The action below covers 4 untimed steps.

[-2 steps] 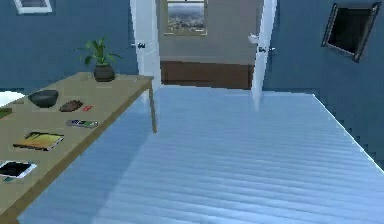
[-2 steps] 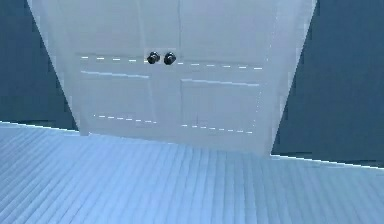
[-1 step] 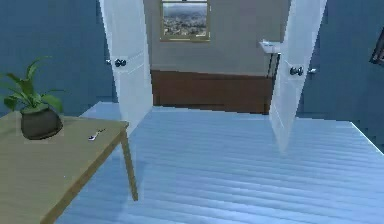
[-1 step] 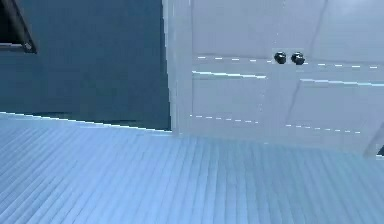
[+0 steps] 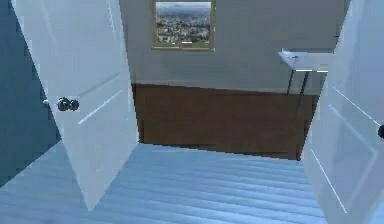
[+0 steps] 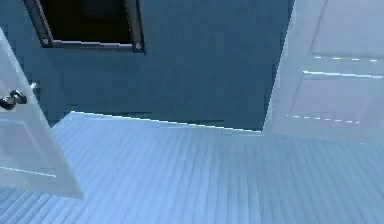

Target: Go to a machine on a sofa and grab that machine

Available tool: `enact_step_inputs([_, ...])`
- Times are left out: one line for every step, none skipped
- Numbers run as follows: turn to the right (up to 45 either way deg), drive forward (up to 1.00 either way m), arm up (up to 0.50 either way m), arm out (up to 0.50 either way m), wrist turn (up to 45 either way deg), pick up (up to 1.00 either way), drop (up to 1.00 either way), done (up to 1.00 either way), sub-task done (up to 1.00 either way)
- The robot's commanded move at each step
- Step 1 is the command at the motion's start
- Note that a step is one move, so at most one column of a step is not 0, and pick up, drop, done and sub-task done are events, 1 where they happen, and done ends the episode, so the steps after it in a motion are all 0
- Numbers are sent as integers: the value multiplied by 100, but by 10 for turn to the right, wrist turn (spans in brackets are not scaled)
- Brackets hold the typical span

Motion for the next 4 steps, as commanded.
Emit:
enact_step_inputs([0, 100, 0, 0, 0, 0, 0, 0, 0])
enact_step_inputs([-30, 0, 0, 0, 0, 0, 0, 0, 0])
enact_step_inputs([0, 100, 0, 0, 0, 0, 0, 0, 0])
enact_step_inputs([0, 25, 0, 0, 0, 0, 0, 0, 0])
